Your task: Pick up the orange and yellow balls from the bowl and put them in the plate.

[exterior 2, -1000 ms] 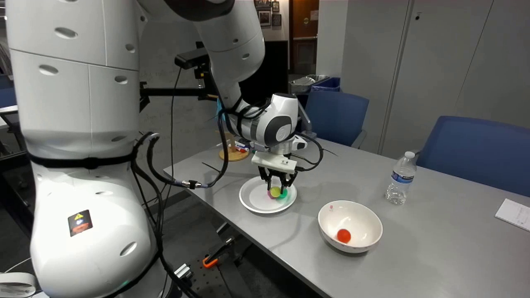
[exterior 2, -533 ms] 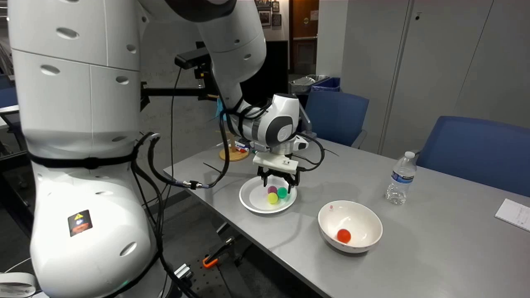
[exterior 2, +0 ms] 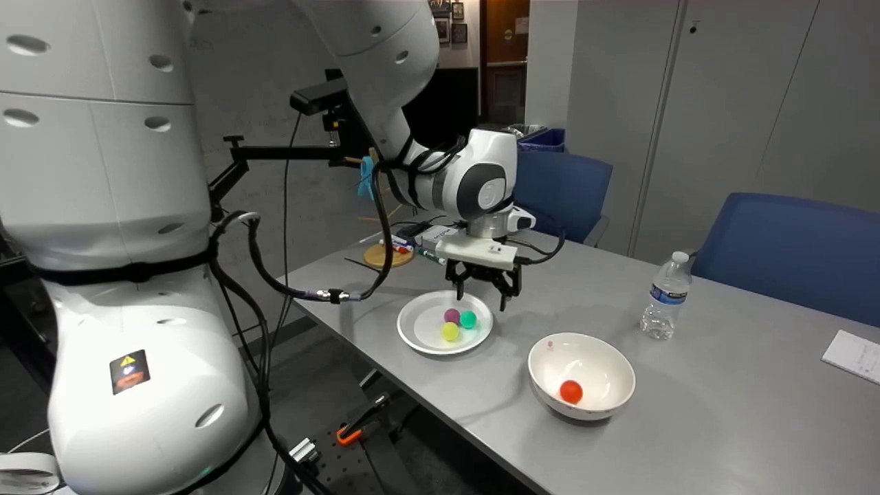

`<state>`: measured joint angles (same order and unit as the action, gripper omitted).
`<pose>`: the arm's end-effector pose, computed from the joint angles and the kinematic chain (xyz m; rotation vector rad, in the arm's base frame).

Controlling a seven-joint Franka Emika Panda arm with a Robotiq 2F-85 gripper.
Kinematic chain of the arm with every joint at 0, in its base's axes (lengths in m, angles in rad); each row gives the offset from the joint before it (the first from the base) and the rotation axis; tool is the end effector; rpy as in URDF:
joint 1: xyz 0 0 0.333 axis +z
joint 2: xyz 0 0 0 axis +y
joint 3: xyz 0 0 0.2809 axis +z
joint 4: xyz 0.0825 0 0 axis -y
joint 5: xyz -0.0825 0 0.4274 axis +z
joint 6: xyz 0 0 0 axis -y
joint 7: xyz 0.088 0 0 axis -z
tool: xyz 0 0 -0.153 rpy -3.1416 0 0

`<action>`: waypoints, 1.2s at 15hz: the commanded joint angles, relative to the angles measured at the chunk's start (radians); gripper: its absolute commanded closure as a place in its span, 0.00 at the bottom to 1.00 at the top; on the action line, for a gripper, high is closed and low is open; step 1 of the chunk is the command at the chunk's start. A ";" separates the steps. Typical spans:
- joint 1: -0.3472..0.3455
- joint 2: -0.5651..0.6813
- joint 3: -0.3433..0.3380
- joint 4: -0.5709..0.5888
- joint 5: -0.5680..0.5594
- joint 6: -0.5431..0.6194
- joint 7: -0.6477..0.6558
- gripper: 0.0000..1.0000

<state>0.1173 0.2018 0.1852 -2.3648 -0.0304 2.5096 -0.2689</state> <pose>0.4935 0.1596 0.1220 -2.9851 -0.9132 0.0834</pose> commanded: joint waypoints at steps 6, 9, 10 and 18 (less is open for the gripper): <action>-0.086 -0.115 -0.126 0.005 -0.003 -0.044 0.012 0.00; -0.120 -0.091 -0.165 0.018 0.011 -0.040 0.012 0.00; -0.128 -0.078 -0.173 0.021 0.014 -0.030 0.013 0.00; -0.150 0.084 -0.206 0.072 -0.023 0.067 0.068 0.00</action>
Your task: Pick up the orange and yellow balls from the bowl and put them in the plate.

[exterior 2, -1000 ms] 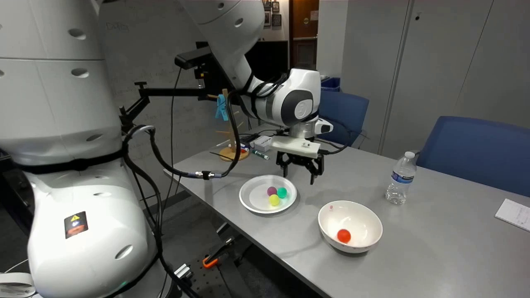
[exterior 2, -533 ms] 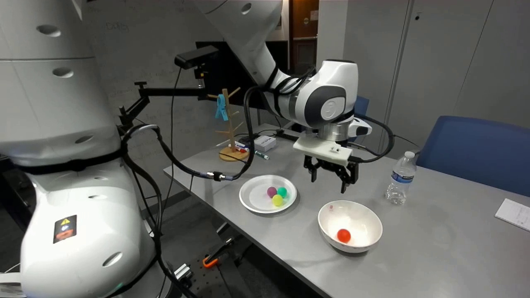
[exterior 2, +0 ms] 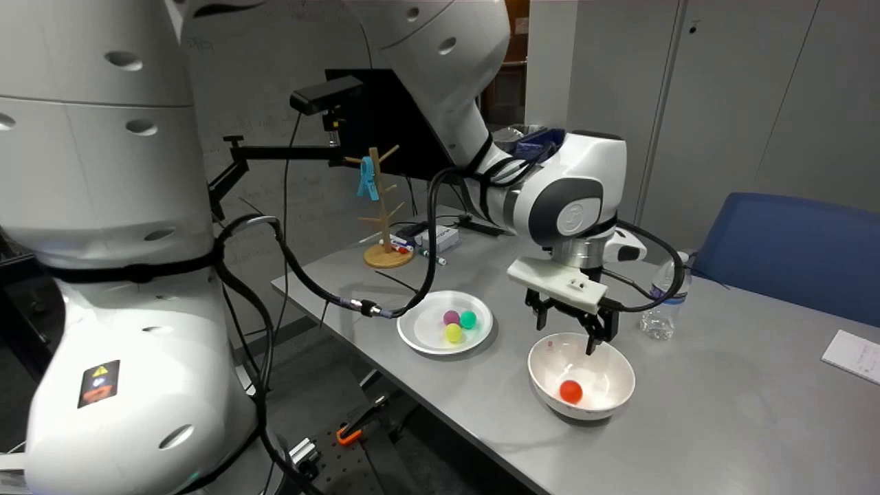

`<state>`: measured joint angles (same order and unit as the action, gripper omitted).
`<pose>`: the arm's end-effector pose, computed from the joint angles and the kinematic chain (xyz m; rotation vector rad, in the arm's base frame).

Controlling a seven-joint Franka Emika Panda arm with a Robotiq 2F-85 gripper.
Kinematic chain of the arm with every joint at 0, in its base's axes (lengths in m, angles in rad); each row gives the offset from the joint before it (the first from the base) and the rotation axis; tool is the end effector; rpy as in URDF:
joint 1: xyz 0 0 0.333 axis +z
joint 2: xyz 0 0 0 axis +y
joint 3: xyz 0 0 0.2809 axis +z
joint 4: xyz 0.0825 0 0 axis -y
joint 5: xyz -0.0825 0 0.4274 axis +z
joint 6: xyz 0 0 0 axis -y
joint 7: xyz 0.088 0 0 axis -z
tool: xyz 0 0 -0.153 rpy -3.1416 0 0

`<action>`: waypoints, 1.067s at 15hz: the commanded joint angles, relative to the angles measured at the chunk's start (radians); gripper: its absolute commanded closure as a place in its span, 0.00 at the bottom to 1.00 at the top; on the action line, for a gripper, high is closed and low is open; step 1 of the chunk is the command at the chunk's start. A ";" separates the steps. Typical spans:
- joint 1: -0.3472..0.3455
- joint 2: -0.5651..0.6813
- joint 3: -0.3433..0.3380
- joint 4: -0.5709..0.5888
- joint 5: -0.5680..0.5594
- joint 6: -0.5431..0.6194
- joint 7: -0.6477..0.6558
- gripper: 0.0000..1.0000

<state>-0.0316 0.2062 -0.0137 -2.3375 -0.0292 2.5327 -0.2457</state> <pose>0.5328 -0.0250 0.1303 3.1042 0.3503 -0.0214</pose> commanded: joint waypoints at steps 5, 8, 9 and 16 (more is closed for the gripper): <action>0.003 0.189 -0.027 0.101 -0.050 0.105 0.116 0.00; 0.005 0.226 -0.043 0.118 -0.058 0.102 0.147 0.00; 0.006 0.234 -0.051 0.120 -0.065 0.097 0.157 0.00; 0.013 0.268 -0.086 0.125 -0.103 0.086 0.211 0.05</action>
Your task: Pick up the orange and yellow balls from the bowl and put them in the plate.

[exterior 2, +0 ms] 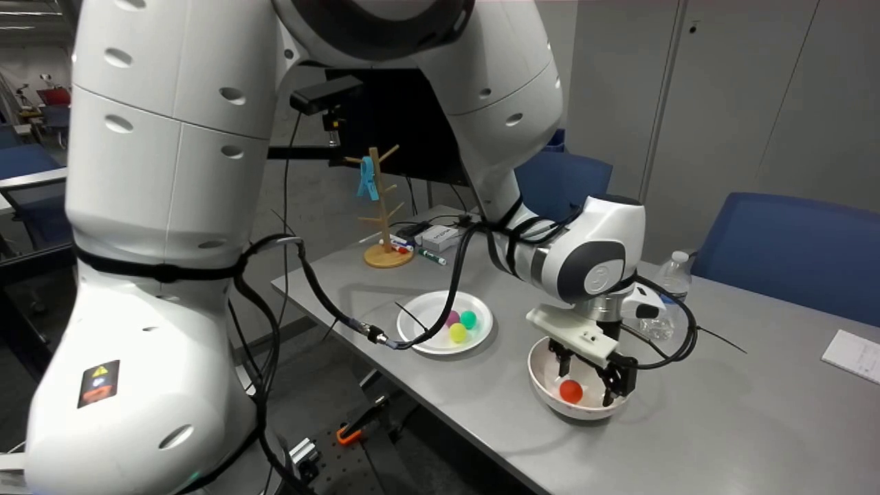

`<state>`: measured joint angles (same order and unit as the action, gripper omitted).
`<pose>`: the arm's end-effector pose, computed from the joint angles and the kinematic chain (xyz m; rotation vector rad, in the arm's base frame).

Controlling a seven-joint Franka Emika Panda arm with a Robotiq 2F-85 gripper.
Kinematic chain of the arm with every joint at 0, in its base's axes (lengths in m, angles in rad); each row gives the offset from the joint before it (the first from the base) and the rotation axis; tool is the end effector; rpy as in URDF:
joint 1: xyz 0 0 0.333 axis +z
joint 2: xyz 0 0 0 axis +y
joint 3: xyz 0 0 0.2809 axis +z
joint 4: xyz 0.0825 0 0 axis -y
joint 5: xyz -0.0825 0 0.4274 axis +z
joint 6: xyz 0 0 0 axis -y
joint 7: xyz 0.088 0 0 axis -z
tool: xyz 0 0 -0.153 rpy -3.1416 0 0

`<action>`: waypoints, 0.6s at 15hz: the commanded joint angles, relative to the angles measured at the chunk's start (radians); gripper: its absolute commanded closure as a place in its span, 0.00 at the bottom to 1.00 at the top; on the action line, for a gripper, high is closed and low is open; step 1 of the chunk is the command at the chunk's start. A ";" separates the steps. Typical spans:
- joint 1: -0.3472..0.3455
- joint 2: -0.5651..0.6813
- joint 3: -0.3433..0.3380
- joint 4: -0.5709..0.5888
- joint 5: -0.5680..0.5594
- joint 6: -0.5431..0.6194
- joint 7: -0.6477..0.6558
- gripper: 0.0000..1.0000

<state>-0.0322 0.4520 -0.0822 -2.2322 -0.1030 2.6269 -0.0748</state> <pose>0.5350 -0.0673 0.0457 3.0602 0.0899 -0.0994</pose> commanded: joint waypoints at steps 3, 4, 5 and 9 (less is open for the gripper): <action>0.014 0.027 -0.015 0.014 -0.028 -0.017 0.049 0.04; 0.016 0.026 -0.013 0.011 -0.028 -0.019 0.051 0.04; 0.018 0.026 -0.013 0.010 -0.029 -0.020 0.052 0.06; 0.027 0.032 -0.016 0.010 -0.032 -0.023 0.062 0.45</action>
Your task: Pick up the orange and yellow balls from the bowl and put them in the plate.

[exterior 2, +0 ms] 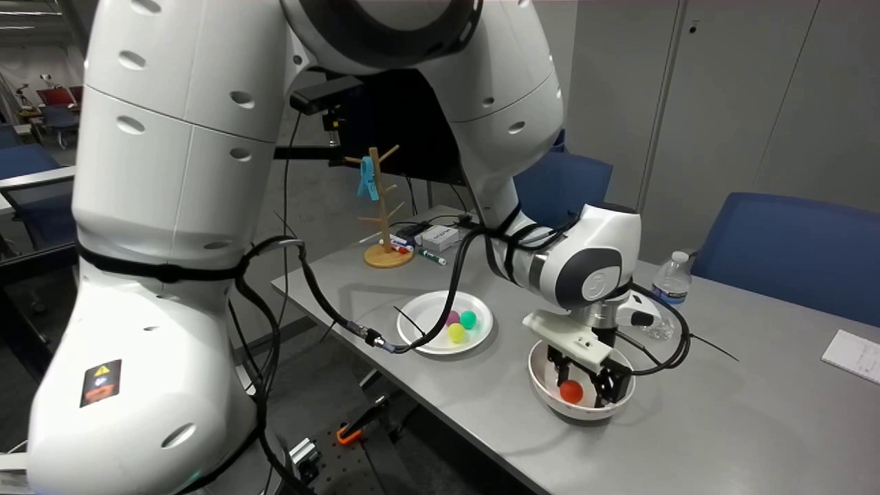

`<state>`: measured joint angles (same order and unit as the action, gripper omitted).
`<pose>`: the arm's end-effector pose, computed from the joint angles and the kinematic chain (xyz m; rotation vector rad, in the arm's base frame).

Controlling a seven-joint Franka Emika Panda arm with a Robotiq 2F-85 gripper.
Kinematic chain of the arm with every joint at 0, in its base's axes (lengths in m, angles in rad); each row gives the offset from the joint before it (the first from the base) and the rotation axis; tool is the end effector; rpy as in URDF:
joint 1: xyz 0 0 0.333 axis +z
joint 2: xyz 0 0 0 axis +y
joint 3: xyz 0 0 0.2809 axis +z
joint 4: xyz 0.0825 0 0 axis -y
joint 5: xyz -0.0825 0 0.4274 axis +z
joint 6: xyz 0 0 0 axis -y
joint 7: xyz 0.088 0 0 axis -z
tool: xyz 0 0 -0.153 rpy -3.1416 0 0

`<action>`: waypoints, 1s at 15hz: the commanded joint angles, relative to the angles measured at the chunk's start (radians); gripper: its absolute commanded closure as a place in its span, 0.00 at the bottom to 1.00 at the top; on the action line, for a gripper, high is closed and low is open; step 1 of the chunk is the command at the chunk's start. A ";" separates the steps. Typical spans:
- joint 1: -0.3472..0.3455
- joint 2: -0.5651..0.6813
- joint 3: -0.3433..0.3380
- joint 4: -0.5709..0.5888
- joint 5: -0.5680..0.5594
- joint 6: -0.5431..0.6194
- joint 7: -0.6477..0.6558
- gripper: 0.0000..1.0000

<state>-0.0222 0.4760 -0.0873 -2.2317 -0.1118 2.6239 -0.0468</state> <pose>0.5281 -0.0649 0.0330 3.0529 0.0684 -0.1385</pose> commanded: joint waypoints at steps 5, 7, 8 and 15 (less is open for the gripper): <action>0.025 0.008 -0.015 0.012 -0.030 -0.020 0.046 0.82; 0.029 0.001 -0.016 0.010 -0.033 -0.022 0.055 0.83; 0.030 -0.008 -0.013 0.005 -0.032 -0.024 0.057 0.83; 0.057 -0.184 0.046 -0.061 -0.021 -0.031 0.020 0.83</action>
<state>0.0182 0.4036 -0.0662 -2.2395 -0.1206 2.6218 -0.0224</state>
